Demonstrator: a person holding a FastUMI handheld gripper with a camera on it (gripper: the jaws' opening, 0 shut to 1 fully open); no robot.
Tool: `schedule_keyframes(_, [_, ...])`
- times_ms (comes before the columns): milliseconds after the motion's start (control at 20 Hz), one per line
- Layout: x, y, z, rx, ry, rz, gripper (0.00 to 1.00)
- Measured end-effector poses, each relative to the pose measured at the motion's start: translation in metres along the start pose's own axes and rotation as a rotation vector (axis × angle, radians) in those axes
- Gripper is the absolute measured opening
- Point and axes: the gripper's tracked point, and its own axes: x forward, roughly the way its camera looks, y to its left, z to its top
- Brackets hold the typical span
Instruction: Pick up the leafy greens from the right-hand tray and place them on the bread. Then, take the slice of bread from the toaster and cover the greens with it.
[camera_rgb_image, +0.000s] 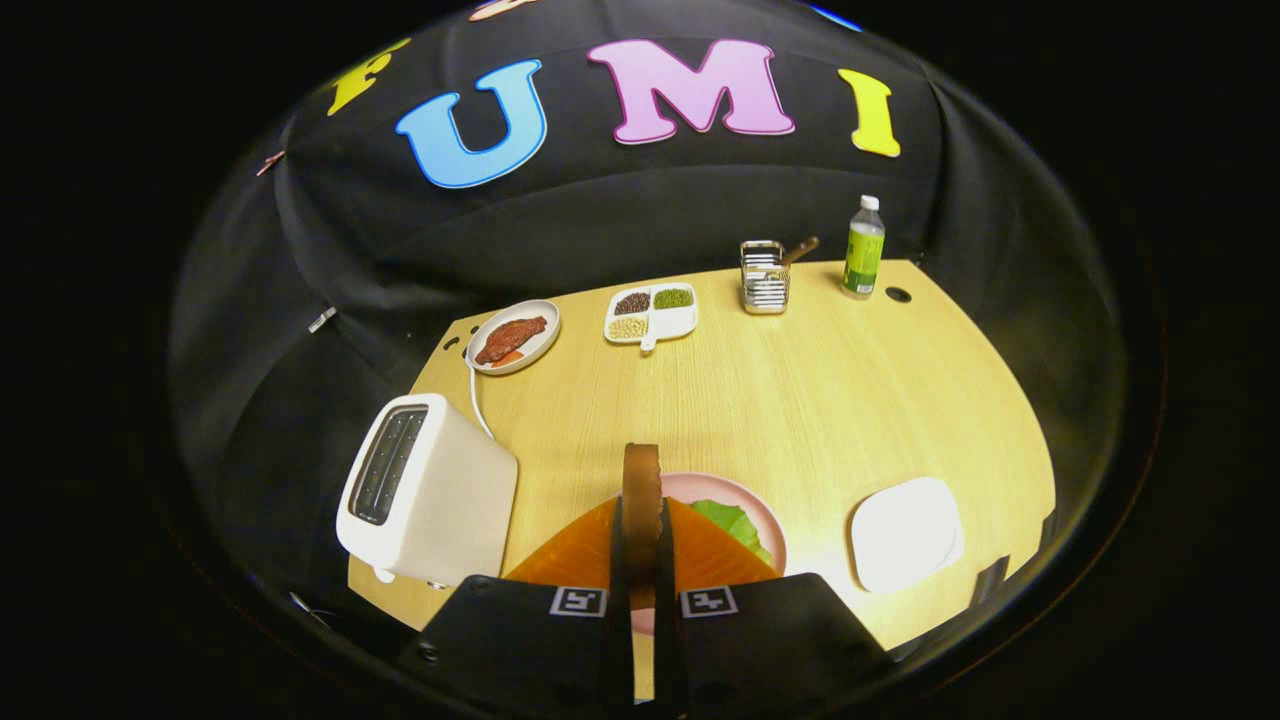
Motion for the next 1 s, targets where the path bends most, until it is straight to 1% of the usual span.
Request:
schedule_keyframes(100, [0.012,-0.005,-0.012,0.015,0.003,0.002,0.12])
schedule_keyframes(250, [0.024,0.002,-0.027,0.073,0.03,0.039,0.12])
schedule_keyframes(450, [0.032,0.006,-0.033,0.105,0.044,0.074,0.12])
schedule_keyframes(650, [0.039,0.002,-0.038,0.189,0.034,0.109,0.12])
schedule_keyframes(700, [0.041,-0.005,-0.041,0.196,0.033,0.101,0.12])
schedule_keyframes(850, [0.049,-0.036,-0.057,0.147,0.051,0.037,0.12])
schedule_keyframes(1000, [0.058,-0.051,-0.068,0.101,0.078,0.031,0.12])
